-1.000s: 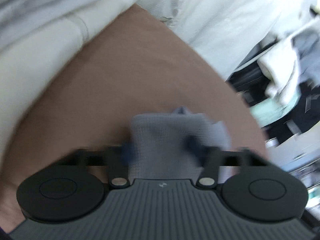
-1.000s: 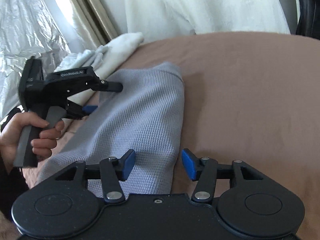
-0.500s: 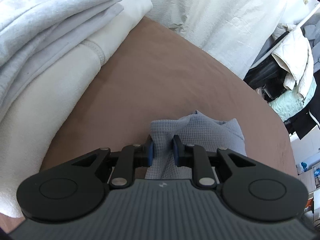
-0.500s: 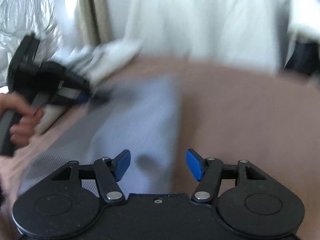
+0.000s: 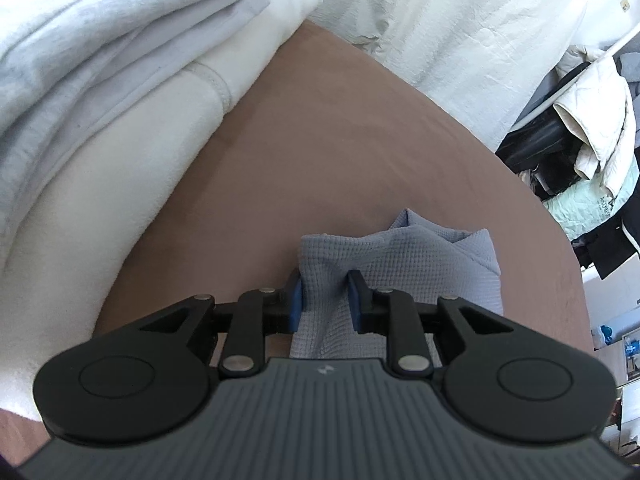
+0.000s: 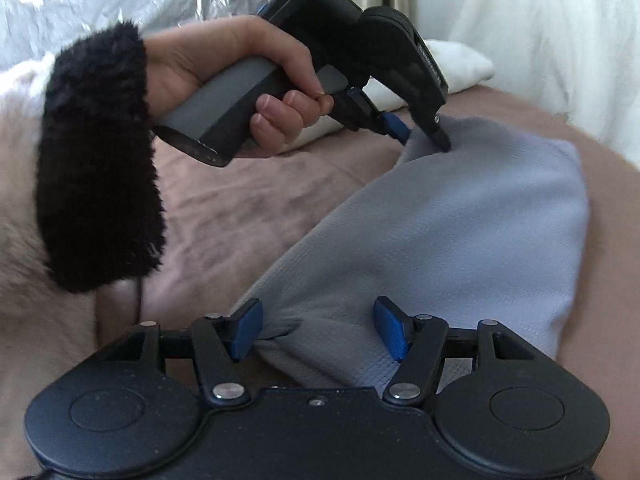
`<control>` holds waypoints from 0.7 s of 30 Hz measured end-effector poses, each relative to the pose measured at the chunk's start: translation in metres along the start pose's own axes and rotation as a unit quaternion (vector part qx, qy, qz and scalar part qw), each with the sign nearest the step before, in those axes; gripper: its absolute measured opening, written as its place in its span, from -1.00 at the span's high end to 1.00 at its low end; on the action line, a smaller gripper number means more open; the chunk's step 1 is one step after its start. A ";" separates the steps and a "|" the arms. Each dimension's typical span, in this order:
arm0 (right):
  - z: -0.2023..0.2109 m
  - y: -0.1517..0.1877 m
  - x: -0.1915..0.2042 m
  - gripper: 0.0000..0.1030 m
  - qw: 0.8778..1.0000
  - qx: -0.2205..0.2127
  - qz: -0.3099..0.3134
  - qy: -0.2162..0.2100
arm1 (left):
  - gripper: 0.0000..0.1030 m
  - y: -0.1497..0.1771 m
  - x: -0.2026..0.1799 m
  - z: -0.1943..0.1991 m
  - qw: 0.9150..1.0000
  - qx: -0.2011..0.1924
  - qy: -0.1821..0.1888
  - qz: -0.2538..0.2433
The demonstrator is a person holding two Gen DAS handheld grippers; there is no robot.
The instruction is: Fold clothes
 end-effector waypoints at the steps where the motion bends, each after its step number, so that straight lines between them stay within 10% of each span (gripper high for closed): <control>1: 0.005 -0.001 -0.005 -0.31 1.000 0.002 -0.003 -0.021 | 0.53 0.000 0.000 0.001 1.000 -0.001 -0.003 -0.001; 4: 0.027 -0.003 -0.022 -0.29 0.998 -0.012 -0.017 -0.064 | 0.47 0.001 0.000 0.009 0.999 -0.012 -0.036 0.000; 8: 0.051 0.006 -0.068 -0.39 0.994 -0.040 -0.096 -0.026 | 0.32 0.003 0.004 0.023 0.993 -0.033 -0.113 0.021; 12: 0.050 0.032 -0.127 -0.40 0.971 -0.009 -0.240 0.005 | 0.32 0.018 0.002 0.043 0.993 -0.029 -0.109 0.029; 17: 0.037 0.077 -0.161 -0.58 0.921 -0.023 -0.365 -0.138 | 0.21 0.035 -0.027 0.068 0.999 -0.023 -0.023 -0.003; 21: 0.029 0.088 -0.155 -0.57 0.890 -0.013 -0.384 -0.245 | 0.09 0.047 -0.062 0.071 0.994 -0.028 -0.038 -0.097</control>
Point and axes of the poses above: each gripper's, at about its wrist camera, not at the fingertips, and z roughly against the way its jaws point, x to its left, y to its underside, the point moved 1 cm from there along -z, roughly the way its jaws point, and after that the axes turned 9 degrees about x, right-handed, at the moved point
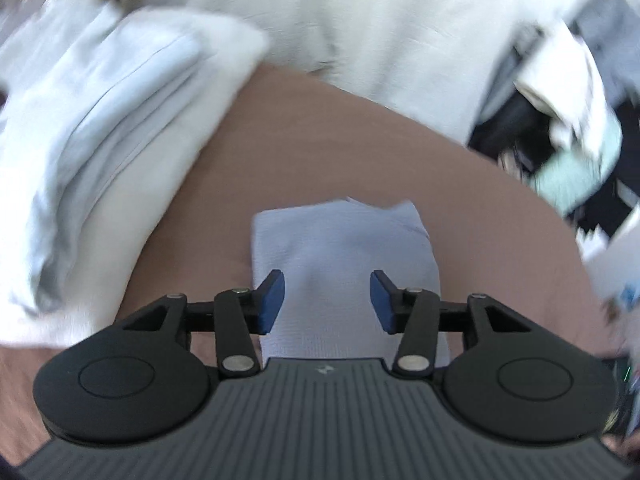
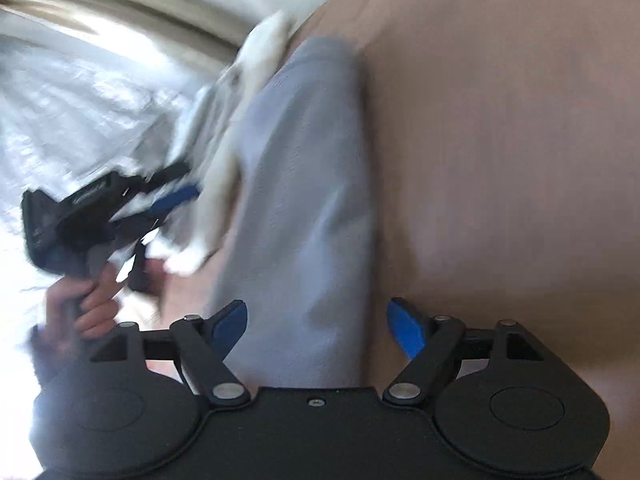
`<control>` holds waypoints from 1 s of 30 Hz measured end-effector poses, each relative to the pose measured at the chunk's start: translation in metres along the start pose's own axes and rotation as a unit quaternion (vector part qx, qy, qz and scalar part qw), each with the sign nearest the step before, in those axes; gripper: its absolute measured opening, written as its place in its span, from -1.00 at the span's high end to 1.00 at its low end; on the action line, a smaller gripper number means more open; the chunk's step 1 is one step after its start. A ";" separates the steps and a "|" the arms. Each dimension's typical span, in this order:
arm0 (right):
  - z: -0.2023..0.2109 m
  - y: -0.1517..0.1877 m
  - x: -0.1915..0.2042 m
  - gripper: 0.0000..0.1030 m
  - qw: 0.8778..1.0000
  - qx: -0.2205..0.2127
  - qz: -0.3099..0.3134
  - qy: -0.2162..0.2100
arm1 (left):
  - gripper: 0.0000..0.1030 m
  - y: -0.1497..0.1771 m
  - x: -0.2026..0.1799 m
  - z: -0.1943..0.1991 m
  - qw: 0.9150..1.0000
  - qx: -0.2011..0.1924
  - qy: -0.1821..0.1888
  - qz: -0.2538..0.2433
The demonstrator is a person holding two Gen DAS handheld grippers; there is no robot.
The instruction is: Fold clothes
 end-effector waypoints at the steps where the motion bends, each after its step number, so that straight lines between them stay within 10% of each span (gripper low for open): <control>1: -0.006 0.000 0.000 -0.53 1.000 0.012 -0.009 -0.008 | 0.09 0.002 -0.008 -0.001 1.000 0.002 -0.008 -0.022; 6: -0.018 0.001 -0.003 0.43 0.997 0.003 -0.078 0.009 | 0.09 0.013 -0.021 0.001 0.999 0.016 0.025 -0.045; 11: -0.006 -0.012 0.019 0.53 0.993 -0.031 -0.100 -0.062 | 0.09 0.038 -0.048 0.029 0.989 0.003 0.045 -0.141; 15: -0.010 -0.036 0.046 0.53 0.995 -0.022 -0.089 -0.041 | -0.09 0.067 -0.069 0.043 0.975 0.008 0.079 -0.208; 23: -0.025 -0.055 0.071 0.53 0.997 0.004 -0.074 -0.039 | -0.50 0.107 -0.116 0.020 0.935 0.023 -0.019 -0.353; 27: -0.030 -0.048 0.071 0.53 0.996 0.011 -0.069 -0.055 | 0.42 0.111 -0.112 0.013 0.934 0.034 -0.056 -0.352; 30: -0.020 -0.046 0.056 0.43 0.993 0.000 -0.087 -0.078 | 0.51 0.108 -0.110 0.021 0.932 0.028 -0.069 -0.354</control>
Point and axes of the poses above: each gripper's, at about its wrist camera, not at the fingertips, and z roughly against the way its jaws point, x to its left, y to its underside, the point moved 1 cm from there along -z, roughly the way its jaws point, and after that the axes turned 9 degrees about x, right-handed, at the moved point
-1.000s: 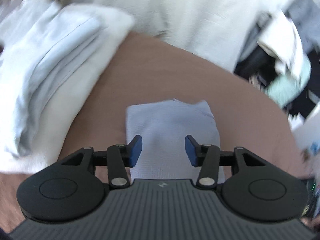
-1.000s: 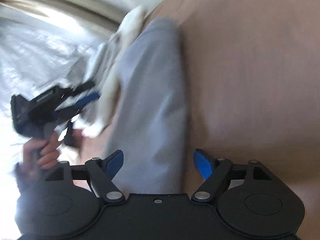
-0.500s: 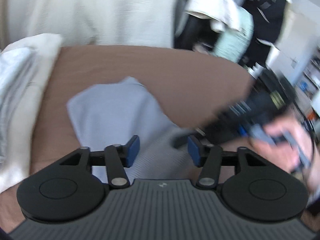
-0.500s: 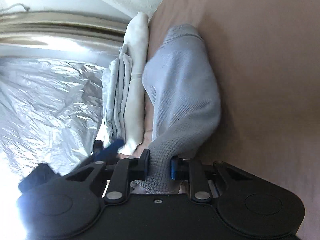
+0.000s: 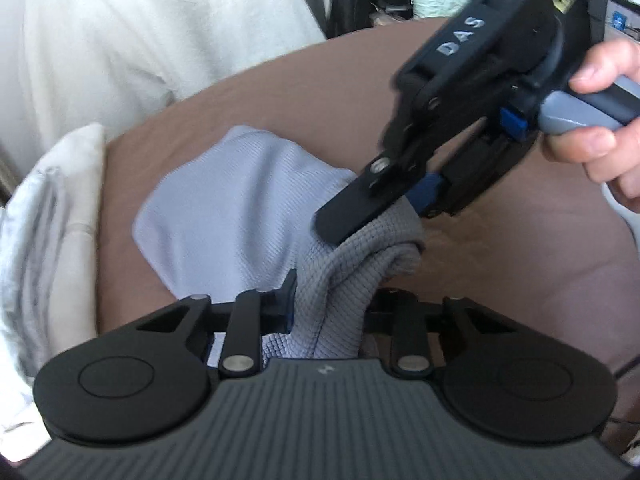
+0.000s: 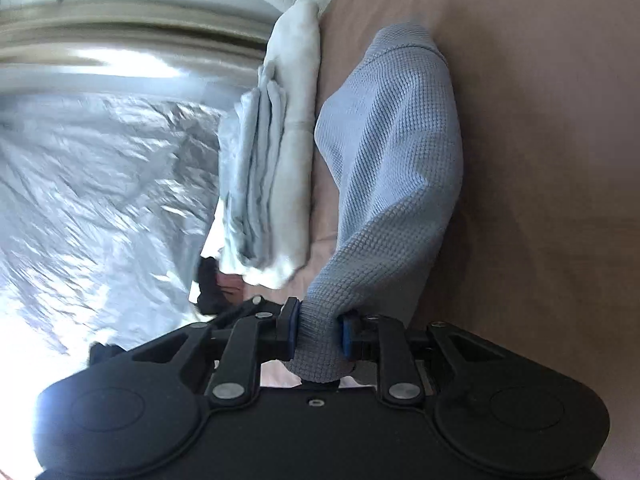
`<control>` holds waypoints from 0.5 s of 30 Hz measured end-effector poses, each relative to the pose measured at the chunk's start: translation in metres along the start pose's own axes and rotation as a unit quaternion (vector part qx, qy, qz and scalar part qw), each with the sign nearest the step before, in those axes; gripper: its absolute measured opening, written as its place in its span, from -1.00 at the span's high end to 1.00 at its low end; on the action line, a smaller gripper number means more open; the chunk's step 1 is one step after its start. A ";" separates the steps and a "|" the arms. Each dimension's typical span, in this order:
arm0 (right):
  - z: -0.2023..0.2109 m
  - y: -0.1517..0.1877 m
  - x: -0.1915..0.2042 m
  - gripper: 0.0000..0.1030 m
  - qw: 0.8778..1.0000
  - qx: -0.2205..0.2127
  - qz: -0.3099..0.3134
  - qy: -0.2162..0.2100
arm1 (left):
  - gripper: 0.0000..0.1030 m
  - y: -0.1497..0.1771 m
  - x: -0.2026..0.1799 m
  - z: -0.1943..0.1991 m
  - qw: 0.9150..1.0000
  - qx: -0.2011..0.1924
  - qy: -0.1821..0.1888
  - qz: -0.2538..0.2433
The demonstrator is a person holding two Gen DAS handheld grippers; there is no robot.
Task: Fold clothes
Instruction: 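Lift the folded shirt with both grippers holding its ends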
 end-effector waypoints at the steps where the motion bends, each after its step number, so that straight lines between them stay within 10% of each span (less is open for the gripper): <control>1: 0.004 0.000 -0.004 0.38 1.000 -0.004 -0.007 -0.011 | 0.52 0.000 0.003 0.002 1.000 -0.001 -0.002 0.007; 6: 0.037 -0.006 0.003 -0.25 0.994 -0.077 0.038 0.067 | 0.54 0.002 0.015 0.007 1.000 -0.005 -0.002 0.025; 10: 0.039 -0.033 -0.014 -0.25 0.983 -0.110 0.044 0.141 | 0.54 0.002 0.018 0.008 1.000 -0.005 -0.002 0.024; 15: -0.003 -0.096 -0.030 -0.27 0.984 -0.097 0.070 0.128 | 0.54 0.004 0.019 0.008 1.000 -0.010 0.002 0.024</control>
Point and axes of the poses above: each gripper's, at about its wrist camera, not at the fingertips, and z roughly against the way its jaws point, x to its left, y to its underside, the point moved 1 cm from there along -z, roughly the way its jaws point, and after that the axes turned 9 degrees about x, right-handed, at the moved point
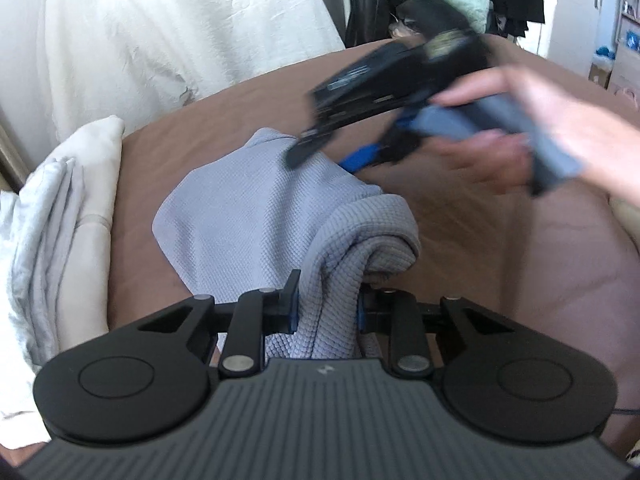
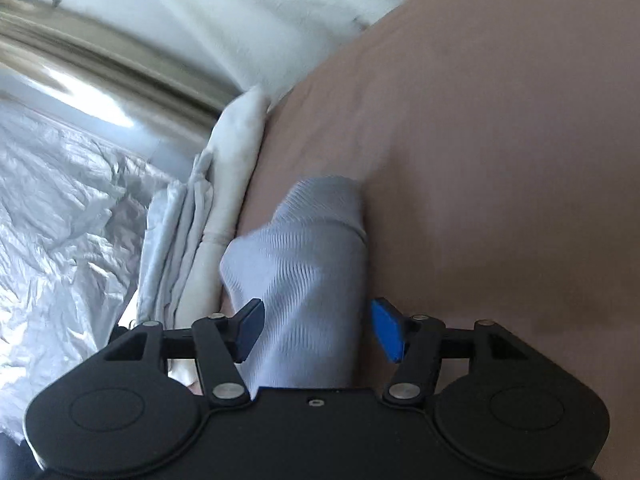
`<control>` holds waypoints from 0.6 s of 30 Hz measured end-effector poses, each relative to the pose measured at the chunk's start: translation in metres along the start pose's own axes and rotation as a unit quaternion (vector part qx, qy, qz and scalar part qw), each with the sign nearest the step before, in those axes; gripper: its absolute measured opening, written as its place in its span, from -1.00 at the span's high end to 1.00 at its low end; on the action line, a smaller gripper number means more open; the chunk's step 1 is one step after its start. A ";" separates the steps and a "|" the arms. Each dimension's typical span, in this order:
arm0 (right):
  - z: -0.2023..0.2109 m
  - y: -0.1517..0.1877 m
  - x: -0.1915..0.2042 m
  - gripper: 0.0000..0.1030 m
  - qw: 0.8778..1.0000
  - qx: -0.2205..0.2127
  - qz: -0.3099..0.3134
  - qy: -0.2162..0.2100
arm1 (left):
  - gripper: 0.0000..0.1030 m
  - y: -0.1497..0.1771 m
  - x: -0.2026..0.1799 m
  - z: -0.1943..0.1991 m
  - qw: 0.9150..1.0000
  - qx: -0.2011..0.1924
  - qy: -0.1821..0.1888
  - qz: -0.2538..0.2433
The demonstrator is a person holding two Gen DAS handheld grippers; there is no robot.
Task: Fold clothes
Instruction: 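Lift the folded shirt with both grippers holding its ends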
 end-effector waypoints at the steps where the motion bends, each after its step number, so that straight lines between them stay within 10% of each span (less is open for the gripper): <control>1: -0.016 -0.011 -0.001 -0.28 1.000 0.014 -0.002 -0.006 | 0.56 -0.001 0.004 -0.003 1.000 0.000 0.000 0.006; 6: -0.037 -0.037 0.037 0.38 0.995 0.027 0.084 0.041 | 0.58 -0.004 0.026 0.001 0.998 -0.035 -0.032 0.037; 10: 0.032 -0.015 0.088 0.40 0.982 -0.107 0.153 0.018 | 0.63 -0.001 0.035 0.030 0.990 -0.100 -0.089 0.055; 13: 0.087 0.017 0.067 0.39 0.979 -0.193 0.050 -0.048 | 0.57 0.000 0.029 0.041 0.987 -0.113 -0.106 0.036; 18: 0.113 0.082 -0.002 0.16 0.977 -0.195 -0.046 0.074 | 0.53 0.008 0.021 -0.024 0.995 0.072 -0.064 0.037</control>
Point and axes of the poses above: each gripper's, at about its wrist camera, not at the fingertips, and z roughly against the way its jaws point, x to its left, y to its underside, the point moved 1 cm from there along -z, roughly the way its jaws point, and after that the axes turned 9 degrees about x, right-handed, at the moved point
